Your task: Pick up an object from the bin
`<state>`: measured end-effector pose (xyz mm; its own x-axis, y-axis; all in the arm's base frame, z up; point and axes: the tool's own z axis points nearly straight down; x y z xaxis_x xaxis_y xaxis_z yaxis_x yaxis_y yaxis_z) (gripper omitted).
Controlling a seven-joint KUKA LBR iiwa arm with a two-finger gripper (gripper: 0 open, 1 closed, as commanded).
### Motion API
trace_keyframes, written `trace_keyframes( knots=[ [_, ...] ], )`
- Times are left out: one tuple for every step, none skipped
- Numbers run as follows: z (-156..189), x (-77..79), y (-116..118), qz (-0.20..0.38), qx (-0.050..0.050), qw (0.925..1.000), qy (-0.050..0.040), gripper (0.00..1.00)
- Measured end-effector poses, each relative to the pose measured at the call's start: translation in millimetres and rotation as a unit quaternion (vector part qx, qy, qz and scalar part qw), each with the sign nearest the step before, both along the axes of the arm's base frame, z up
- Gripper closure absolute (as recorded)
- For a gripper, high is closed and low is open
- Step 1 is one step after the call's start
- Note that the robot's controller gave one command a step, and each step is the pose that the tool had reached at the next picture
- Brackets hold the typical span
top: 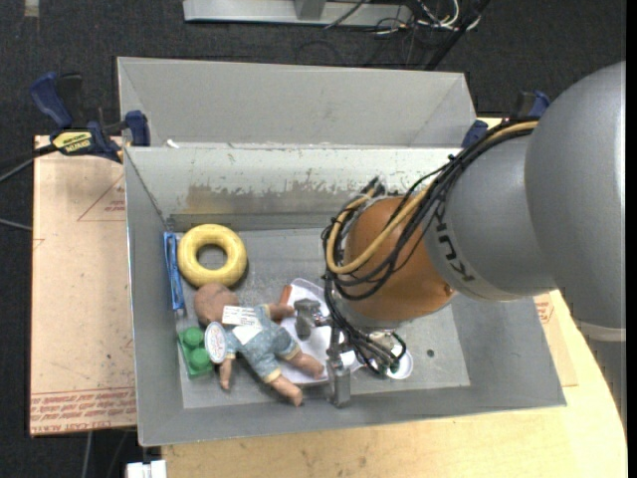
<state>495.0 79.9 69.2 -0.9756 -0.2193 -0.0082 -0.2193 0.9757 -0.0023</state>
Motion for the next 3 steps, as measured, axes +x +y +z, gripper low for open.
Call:
trace_keyframes(
  knots=[
    [1, -7.3, 7, 0.053, 0.003, 0.9986, 0.0017, 1.00],
    [1, -7.8, 5, 0.057, 0.003, 0.9984, 0.0018, 1.00],
    [12, -3.5, 5, 0.064, 0.003, 0.9980, 0.0016, 1.00]
  ],
)
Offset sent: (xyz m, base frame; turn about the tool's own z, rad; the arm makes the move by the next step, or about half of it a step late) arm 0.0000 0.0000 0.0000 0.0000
